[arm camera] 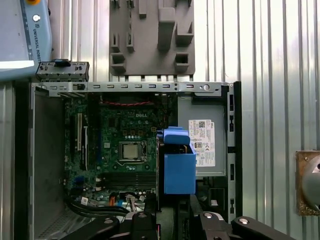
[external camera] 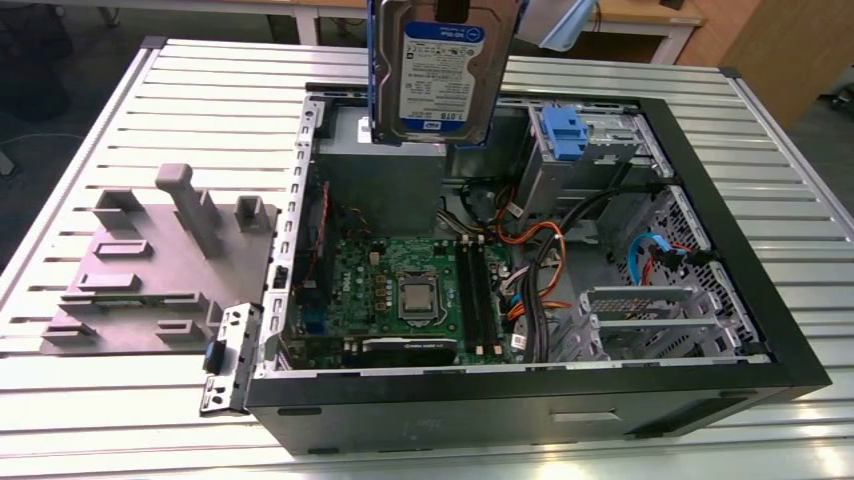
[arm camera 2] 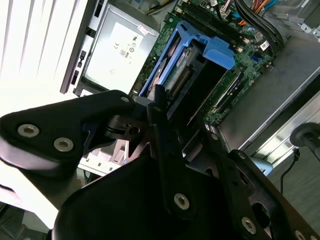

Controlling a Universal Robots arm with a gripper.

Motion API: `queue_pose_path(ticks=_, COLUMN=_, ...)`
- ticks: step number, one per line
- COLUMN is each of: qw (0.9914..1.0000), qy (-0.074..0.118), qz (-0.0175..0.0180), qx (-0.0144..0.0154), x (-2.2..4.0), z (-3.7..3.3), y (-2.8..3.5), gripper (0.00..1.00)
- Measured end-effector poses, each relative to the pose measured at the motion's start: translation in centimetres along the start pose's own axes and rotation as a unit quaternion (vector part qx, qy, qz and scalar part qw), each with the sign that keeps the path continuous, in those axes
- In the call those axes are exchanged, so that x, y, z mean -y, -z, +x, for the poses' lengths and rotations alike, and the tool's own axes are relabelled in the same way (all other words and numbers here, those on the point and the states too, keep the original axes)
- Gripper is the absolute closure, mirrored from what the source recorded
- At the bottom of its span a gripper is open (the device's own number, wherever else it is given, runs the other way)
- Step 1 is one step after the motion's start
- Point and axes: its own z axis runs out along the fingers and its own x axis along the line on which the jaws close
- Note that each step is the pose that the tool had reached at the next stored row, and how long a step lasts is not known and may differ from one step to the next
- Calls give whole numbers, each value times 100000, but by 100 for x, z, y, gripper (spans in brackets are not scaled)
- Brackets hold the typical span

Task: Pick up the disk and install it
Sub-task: 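Pick up the disk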

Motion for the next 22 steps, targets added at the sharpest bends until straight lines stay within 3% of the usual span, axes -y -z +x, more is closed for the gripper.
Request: queue_pose_path(ticks=22, qw=100000, qy=6, qz=-3, qx=-3, x=2, z=65, y=-1, gripper=65)
